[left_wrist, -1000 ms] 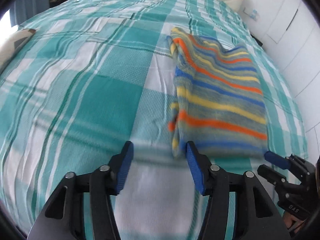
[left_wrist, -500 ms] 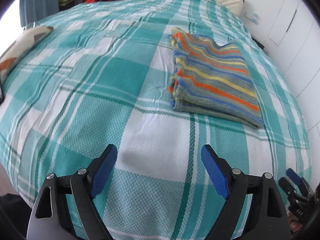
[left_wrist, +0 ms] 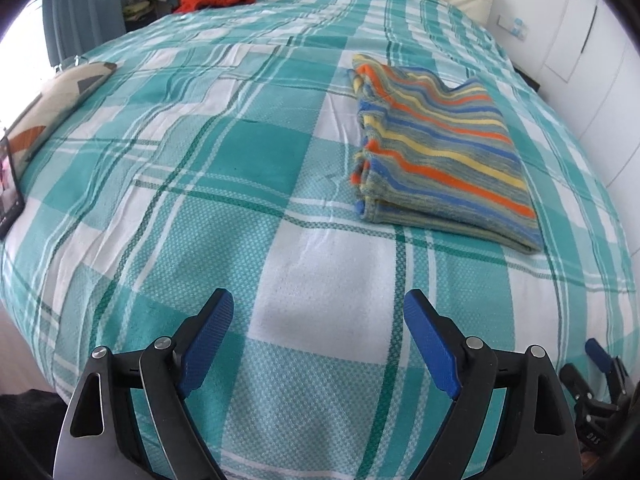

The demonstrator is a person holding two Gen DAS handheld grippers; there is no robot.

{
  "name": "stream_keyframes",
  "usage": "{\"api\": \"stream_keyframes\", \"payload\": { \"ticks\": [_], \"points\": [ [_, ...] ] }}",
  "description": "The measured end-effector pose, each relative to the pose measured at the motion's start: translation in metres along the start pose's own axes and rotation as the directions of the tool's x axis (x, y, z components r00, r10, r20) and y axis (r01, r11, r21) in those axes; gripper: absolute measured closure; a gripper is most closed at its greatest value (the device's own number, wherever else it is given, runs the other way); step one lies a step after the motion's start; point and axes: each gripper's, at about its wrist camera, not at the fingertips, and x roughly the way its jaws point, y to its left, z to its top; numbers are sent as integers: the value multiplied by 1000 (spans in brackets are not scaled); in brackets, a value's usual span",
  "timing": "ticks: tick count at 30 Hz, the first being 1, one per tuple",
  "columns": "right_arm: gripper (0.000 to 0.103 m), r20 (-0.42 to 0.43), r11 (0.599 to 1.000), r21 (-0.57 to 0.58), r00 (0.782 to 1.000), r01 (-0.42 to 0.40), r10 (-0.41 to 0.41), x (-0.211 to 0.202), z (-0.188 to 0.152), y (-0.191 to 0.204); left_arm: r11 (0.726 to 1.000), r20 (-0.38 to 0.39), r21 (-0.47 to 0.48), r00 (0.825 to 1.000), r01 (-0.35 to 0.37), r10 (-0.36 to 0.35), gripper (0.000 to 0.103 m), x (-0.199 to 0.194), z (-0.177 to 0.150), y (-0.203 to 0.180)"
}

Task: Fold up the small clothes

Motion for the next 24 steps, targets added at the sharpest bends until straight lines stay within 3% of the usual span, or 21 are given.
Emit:
{"api": "stream_keyframes", "payload": {
  "ticks": [3,6,8,11,14,17,20,21,22,23,24],
  "points": [
    [15,-31,1000,18,999,-18,19,-2,6,-2,989,43,-76,991,126,-123,15,-8,10,11],
    [16,-36,984,117,990,-132,137,-8,27,-16,957,85,-142,966,253,-243,12,-5,35,19],
    [16,-10,972,150,983,-179,182,-6,50,-24,950,61,-128,959,283,-278,12,13,56,16],
    [16,39,953,169,968,-251,248,12,102,-31,959,12,-111,965,261,-262,14,43,72,8],
    [16,51,902,240,933,-357,356,58,155,-35,939,-45,-156,947,307,-317,27,65,72,3],
    [18,9,865,286,904,-412,428,113,193,-29,943,-37,-134,950,304,-311,38,70,69,-6],
    [23,-34,815,367,870,-447,492,167,222,-23,938,-49,-127,942,323,-331,62,77,68,-12],
    [24,-38,776,414,842,-476,537,184,230,-20,935,-51,-132,940,328,-337,72,80,68,-14],
    [28,-43,745,446,820,-496,571,198,237,-16,935,-48,-137,941,326,-335,88,81,69,-13],
    [39,-57,739,447,808,-505,587,209,243,-8,932,-41,-144,939,333,-342,90,82,69,-11],
    [51,-84,761,422,815,-493,574,215,248,-1,927,-34,-159,936,340,-350,92,82,69,-9]
  ]
}}
